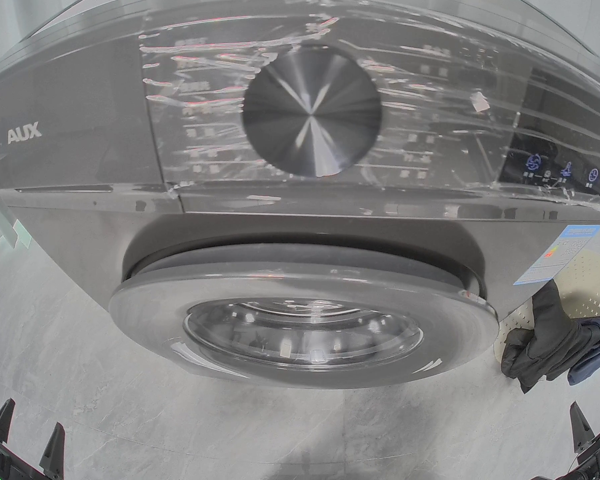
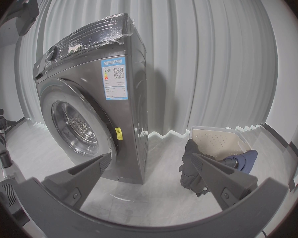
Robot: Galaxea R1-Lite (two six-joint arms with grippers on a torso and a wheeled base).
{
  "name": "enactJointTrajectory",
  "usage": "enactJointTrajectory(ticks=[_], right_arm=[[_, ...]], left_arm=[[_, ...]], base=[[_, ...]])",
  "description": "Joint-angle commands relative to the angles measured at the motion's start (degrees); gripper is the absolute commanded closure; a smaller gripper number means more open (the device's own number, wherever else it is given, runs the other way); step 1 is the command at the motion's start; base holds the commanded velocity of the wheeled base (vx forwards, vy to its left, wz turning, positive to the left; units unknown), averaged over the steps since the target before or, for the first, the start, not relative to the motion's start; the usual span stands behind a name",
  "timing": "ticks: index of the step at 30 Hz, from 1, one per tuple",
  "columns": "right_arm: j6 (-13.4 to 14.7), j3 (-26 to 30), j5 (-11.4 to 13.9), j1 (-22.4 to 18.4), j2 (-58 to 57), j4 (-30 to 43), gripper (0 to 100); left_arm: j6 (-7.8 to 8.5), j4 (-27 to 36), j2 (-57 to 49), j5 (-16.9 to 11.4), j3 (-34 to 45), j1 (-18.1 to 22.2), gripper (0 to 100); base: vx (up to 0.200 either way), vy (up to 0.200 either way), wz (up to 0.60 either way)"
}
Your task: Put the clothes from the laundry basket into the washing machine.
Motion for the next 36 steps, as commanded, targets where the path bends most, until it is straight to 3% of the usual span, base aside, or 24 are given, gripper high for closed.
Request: enactJointTrajectory(ticks=[1,30,36], right_arm=[[-0.04,0.92,0.02,0.01,-0.6,0.0,0],[-0.22,0.92,0.02,0.01,-0.6,0.0,0],[-0.13,0.92,0.02,0.01,-0.6,0.0,0]], left_arm=[[-0.02,0.0,-0.95,0.02,0.84,0.0,0],[-0.11,0.0,-0.95,0.02,0.84,0.0,0],[-0.11,0.0,-0.95,0.02,0.84,0.0,0]], base=[[0.0,0.0,0.0],[0.0,0.0,0.0],[0.0,0.0,0.6]])
